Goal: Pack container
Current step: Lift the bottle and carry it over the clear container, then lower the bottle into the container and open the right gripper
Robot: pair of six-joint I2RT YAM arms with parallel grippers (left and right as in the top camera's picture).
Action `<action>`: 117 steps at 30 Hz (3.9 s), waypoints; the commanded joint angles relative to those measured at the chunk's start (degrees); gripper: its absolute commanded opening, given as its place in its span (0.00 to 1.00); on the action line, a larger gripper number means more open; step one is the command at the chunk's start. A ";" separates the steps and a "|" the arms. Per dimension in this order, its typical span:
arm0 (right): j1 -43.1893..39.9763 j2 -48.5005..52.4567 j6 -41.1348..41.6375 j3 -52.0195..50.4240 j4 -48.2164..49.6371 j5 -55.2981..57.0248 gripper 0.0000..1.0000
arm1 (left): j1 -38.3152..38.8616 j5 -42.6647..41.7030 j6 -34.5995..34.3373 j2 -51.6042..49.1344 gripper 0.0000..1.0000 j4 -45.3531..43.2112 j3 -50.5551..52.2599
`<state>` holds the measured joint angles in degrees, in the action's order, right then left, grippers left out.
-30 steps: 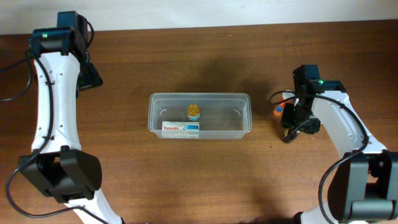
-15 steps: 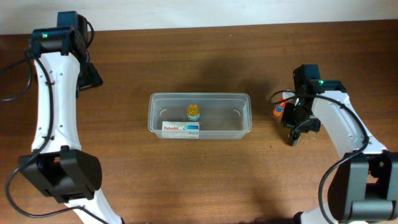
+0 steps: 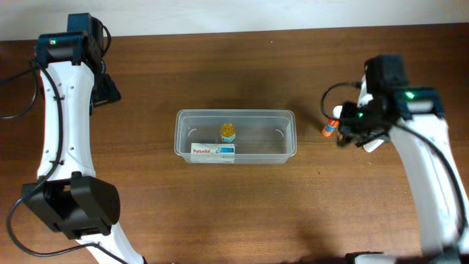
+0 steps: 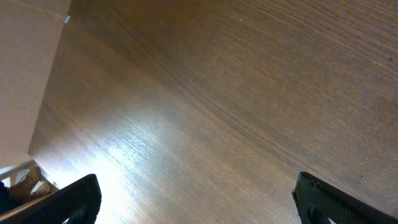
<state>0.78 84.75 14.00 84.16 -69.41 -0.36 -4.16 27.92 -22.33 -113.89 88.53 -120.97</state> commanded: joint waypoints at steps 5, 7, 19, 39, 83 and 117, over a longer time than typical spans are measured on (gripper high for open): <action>11.87 -8.55 -0.59 5.33 2.08 -1.31 0.09 | -0.02 0.81 -0.37 0.39 0.99 0.04 -0.15; 14.99 -8.48 0.48 5.31 3.02 -1.14 0.09 | -0.02 0.81 -0.37 0.39 0.99 0.04 -0.15; 27.87 0.85 5.64 5.29 8.70 5.92 0.09 | -0.02 0.81 -0.37 0.39 0.99 0.04 -0.15; 28.15 13.07 10.27 5.25 12.94 4.90 0.09 | -0.02 0.81 -0.37 0.39 0.99 0.04 -0.15; 28.61 25.90 11.61 4.76 15.26 1.01 0.11 | -0.02 0.81 -0.37 0.39 0.99 0.04 -0.15; 28.61 26.27 11.61 4.50 14.84 1.01 0.22 | -0.02 0.81 -0.37 0.39 0.99 0.04 -0.15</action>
<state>28.88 110.76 25.34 88.71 -54.63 0.58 -4.14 27.94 -22.33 -113.89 88.53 -120.97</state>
